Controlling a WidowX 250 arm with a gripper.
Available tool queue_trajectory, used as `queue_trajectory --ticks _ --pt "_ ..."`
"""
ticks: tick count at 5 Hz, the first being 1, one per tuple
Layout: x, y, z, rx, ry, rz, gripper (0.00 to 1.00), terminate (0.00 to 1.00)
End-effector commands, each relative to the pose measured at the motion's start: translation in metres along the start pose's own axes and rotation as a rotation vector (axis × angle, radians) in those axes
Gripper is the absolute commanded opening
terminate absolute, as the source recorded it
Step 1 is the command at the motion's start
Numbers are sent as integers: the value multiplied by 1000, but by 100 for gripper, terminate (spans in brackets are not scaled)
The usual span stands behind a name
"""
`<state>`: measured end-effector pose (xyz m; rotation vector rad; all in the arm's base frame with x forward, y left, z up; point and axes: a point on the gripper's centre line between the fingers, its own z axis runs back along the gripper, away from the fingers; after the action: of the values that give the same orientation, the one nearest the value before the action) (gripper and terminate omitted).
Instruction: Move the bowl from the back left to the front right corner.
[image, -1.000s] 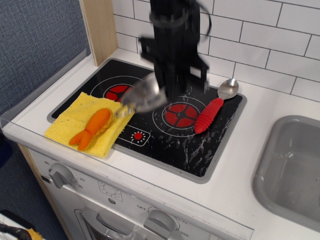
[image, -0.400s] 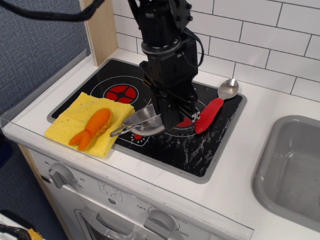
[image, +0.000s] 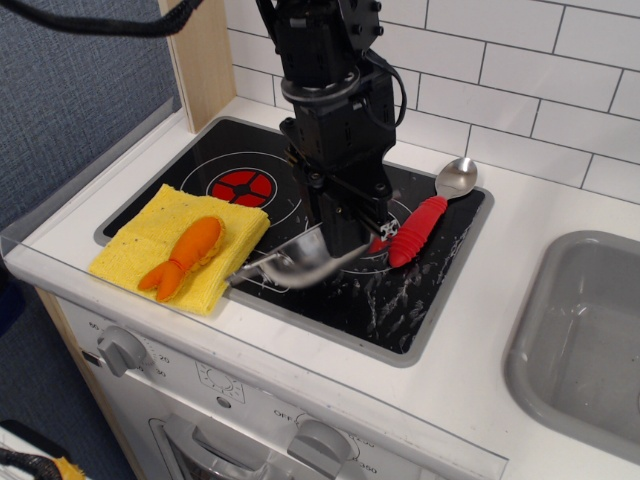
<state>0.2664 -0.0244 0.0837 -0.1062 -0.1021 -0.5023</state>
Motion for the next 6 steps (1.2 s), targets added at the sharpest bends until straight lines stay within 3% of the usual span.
queue_trajectory --ticks 1,2,3,4,5,6 --pt "0 9 16 14 12 6 100 0" --pt "0 9 16 0 15 2 100 0" --pt "1 7 13 -33 -45 31 100 0" --pt "3 2 12 106 -70 223 100 0" --pt "3 -3 12 228 -28 373 100 0" --pt "-21 43 4 236 -18 321 100 0"
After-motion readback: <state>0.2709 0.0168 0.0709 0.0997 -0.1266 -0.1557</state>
